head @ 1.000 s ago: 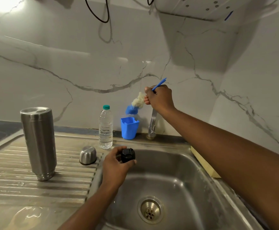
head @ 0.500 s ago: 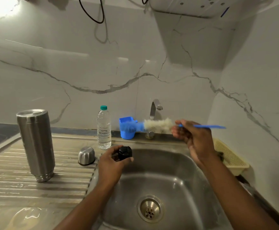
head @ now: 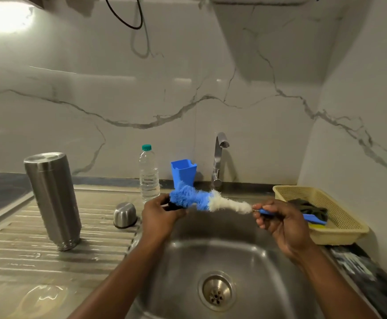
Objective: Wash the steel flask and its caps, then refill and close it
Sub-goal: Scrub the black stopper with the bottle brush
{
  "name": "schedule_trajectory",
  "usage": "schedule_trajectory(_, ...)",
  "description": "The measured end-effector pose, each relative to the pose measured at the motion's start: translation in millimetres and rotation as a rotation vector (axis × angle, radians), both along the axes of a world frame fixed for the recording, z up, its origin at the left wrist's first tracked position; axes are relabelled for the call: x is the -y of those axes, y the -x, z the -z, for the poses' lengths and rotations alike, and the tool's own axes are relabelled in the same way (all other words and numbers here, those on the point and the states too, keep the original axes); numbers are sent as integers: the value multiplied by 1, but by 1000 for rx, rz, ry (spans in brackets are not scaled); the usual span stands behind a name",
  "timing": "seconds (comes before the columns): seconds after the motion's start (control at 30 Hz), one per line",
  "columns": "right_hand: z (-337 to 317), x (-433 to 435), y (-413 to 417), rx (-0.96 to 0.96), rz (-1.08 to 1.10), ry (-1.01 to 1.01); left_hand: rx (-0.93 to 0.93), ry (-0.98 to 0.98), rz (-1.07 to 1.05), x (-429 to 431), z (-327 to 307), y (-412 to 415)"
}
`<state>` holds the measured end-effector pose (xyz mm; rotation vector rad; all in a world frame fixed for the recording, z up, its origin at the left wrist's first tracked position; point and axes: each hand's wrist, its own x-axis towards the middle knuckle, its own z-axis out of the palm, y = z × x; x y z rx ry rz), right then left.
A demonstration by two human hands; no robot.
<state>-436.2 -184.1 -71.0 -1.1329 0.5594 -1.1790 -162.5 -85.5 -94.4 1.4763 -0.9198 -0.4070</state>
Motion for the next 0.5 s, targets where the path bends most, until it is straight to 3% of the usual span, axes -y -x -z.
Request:
schedule_trajectory(0.13,8,0,-6,1,-21,13,82,-29,37,1,1,-1)
schedule_trajectory(0.5,12,3,-3,20,32,22,48,2,63,0,4,-7)
